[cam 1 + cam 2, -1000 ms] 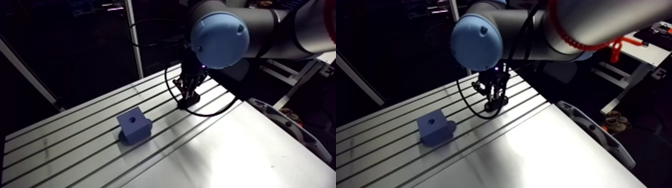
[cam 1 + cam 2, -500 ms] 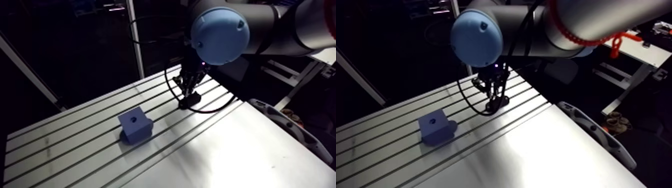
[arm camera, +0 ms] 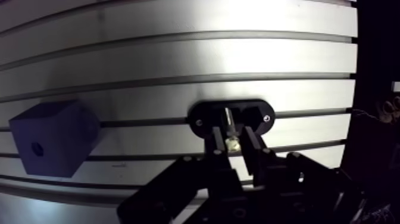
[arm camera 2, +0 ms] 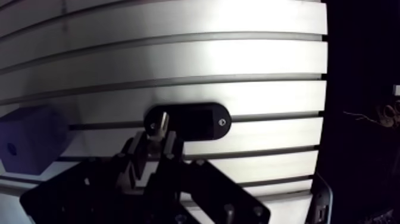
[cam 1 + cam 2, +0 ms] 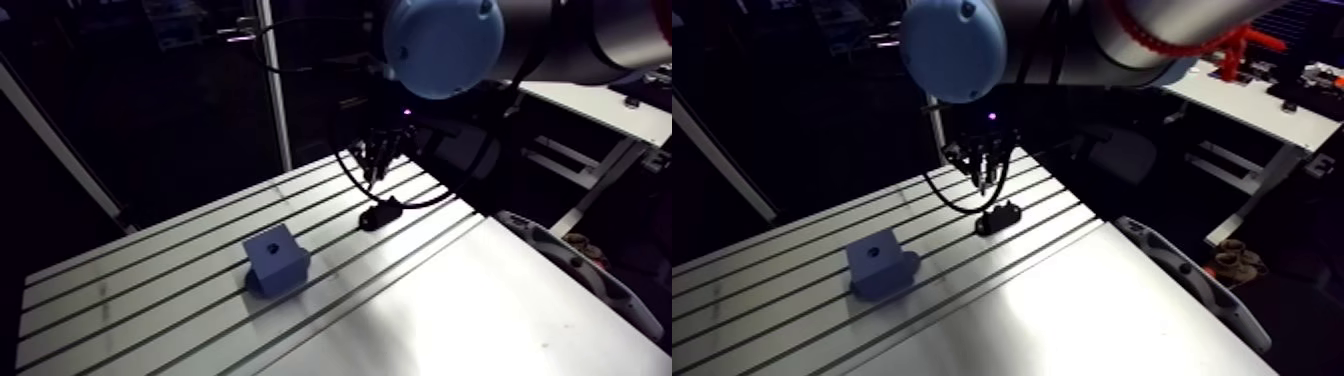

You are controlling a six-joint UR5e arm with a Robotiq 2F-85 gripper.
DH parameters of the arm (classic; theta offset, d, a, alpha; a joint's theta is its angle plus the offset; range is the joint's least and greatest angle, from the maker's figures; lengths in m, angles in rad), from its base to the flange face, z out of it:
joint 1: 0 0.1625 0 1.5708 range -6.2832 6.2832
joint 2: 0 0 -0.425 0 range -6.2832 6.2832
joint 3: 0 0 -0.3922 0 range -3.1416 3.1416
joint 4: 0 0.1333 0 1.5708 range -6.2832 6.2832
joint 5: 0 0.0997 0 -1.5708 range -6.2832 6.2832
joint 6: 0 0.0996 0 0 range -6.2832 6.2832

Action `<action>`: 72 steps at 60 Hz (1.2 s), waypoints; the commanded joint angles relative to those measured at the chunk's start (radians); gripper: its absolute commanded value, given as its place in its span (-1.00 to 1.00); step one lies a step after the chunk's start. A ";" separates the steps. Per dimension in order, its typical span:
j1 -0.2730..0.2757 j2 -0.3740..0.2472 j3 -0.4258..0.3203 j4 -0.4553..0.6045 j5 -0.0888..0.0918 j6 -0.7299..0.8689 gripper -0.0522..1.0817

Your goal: Pick up the M10 bolt and insert it into the hex recess until seated.

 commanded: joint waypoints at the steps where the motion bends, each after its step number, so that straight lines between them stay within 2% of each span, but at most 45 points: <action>1: 0.022 -0.054 -0.054 0.102 0.001 0.004 0.47; 5: 0.037 -0.068 -0.075 0.149 0.001 0.016 0.47; 11: 0.070 -0.077 -0.125 0.274 -0.001 0.064 0.47; 21: 0.132 -0.096 -0.174 0.378 -0.011 0.094 0.47; 27: 0.167 -0.098 -0.194 0.420 -0.029 0.117 0.47; 29: 0.203 -0.097 -0.209 0.447 -0.049 0.135 0.47; 30: 0.203 -0.097 -0.209 0.447 -0.049 0.135 0.47; 32: 0.228 -0.093 -0.223 0.483 -0.068 0.153 0.47; 37: 0.255 -0.088 -0.241 0.519 -0.077 0.171 0.47; 44: 0.293 -0.086 -0.270 0.574 -0.080 0.180 0.47; 47: 0.303 -0.086 -0.273 0.576 -0.082 0.181 0.46; 52: 0.333 -0.085 -0.266 0.567 -0.073 0.198 0.45; 61: 0.365 -0.067 -0.263 0.557 -0.079 0.271 0.45; 72: 0.373 -0.068 -0.251 0.533 -0.077 0.276 0.45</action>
